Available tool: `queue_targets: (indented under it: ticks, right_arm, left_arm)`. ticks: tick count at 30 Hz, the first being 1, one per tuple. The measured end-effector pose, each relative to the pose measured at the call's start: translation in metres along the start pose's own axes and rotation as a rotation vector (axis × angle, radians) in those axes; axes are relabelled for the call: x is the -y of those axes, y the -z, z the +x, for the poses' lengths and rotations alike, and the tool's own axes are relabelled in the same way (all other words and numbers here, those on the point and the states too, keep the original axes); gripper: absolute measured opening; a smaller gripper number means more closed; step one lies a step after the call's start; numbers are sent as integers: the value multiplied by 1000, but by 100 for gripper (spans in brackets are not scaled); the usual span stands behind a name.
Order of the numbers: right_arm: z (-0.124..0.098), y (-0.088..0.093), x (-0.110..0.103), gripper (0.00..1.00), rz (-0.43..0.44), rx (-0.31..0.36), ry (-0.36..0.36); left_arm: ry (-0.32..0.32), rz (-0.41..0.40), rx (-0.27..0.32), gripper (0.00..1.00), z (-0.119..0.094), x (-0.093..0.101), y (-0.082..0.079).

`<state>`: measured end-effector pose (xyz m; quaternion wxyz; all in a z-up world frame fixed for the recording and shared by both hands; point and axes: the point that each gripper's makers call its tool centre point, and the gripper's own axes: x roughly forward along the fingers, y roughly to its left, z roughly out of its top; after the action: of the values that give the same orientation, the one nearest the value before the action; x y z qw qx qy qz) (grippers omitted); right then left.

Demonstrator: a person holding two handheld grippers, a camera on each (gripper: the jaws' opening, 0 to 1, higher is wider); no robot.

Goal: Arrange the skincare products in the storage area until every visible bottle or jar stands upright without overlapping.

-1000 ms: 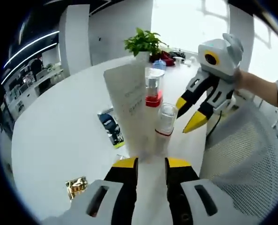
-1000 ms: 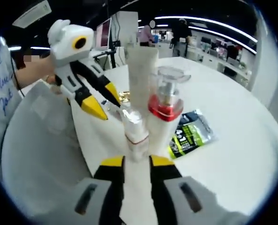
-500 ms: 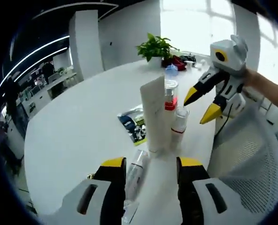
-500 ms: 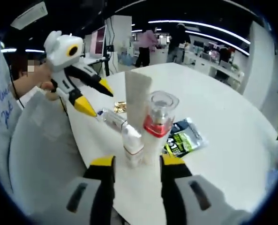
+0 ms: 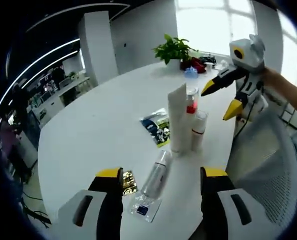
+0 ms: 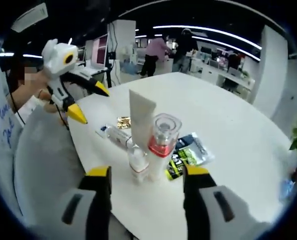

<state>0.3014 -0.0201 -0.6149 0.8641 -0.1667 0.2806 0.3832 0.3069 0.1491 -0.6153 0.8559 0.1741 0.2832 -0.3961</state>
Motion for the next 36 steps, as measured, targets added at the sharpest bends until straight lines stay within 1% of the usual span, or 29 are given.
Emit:
queue_targets:
  ticks: [2, 6, 10, 11, 14, 17, 19, 28, 36]
  right_arm:
    - [-1, -2, 2, 66, 0, 4, 16]
    - [-3, -4, 3, 71, 7, 12, 27]
    - [-6, -5, 6, 75, 8, 20, 42]
    - [-7, -6, 6, 76, 13, 22, 42]
    - [-9, -7, 8, 80, 19, 27, 51]
    - [-10, -7, 12, 81, 19, 27, 65]
    - [-11, -8, 12, 83, 20, 26, 65]
    - [-12, -10, 14, 88, 15, 26, 73]
    - [-9, -14, 15, 94, 14, 30, 77]
  left_arm:
    - [-5, 0, -8, 64, -3, -1, 2]
    - [-19, -6, -13, 68, -11, -3, 3]
    - [-53, -9, -10, 72, -17, -12, 2]
    - [-66, -23, -8, 74, -20, -15, 1]
    - [-85, -30, -6, 79, -24, -19, 0]
    - [-95, -24, -8, 81, -28, -22, 1]
    - [-99, -25, -10, 83, -30, -18, 0]
    - [-124, -47, -18, 86, -42, -31, 12]
    - [-122, -39, -29, 89, -42, -33, 17]
